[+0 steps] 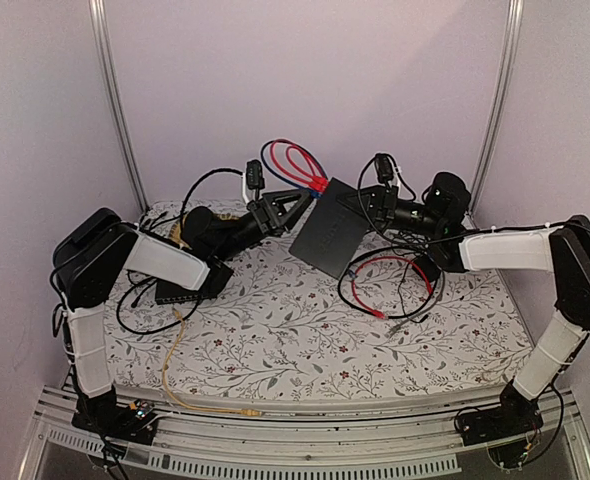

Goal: Pull the plug from the switch port
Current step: Pull the connector from the switch port.

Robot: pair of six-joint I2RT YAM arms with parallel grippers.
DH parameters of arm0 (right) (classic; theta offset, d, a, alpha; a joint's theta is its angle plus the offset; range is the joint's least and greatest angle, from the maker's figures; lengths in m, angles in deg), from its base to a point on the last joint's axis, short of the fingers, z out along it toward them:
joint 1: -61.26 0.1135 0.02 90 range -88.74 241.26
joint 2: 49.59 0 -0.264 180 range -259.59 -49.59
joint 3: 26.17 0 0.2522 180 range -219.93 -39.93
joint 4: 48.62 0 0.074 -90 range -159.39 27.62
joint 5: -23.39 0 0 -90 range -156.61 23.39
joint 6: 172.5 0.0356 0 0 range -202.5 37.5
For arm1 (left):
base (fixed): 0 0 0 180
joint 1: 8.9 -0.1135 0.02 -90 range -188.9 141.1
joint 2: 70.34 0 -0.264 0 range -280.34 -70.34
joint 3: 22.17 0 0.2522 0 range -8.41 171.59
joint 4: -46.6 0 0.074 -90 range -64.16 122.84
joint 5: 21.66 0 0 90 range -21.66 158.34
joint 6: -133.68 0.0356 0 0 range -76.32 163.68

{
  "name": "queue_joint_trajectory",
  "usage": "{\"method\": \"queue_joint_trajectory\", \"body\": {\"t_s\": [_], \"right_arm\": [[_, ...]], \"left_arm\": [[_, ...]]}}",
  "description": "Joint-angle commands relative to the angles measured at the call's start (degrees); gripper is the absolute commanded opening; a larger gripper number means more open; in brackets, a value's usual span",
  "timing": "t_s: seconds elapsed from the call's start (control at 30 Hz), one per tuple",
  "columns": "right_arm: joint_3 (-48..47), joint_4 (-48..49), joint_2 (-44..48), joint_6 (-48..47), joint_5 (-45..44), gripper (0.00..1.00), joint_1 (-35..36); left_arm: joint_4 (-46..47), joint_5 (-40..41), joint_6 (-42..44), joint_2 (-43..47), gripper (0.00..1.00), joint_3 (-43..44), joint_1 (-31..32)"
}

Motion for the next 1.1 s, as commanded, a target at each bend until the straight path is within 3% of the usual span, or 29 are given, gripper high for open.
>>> {"method": "queue_joint_trajectory", "body": {"t_s": [0.0, 1.07], "right_arm": [[-3.5, 7.0, 0.0, 0.6, -1.1, 0.01, 0.5], [-3.6, 5.2, 0.1, -0.7, -0.1, 0.01, 0.8]], "left_arm": [[-0.1, -0.8, 1.7, -1.4, 0.49, 1.6, 0.9], [-3.6, 0.0, 2.7, -1.3, 0.36, 3.6, 1.4]]}}
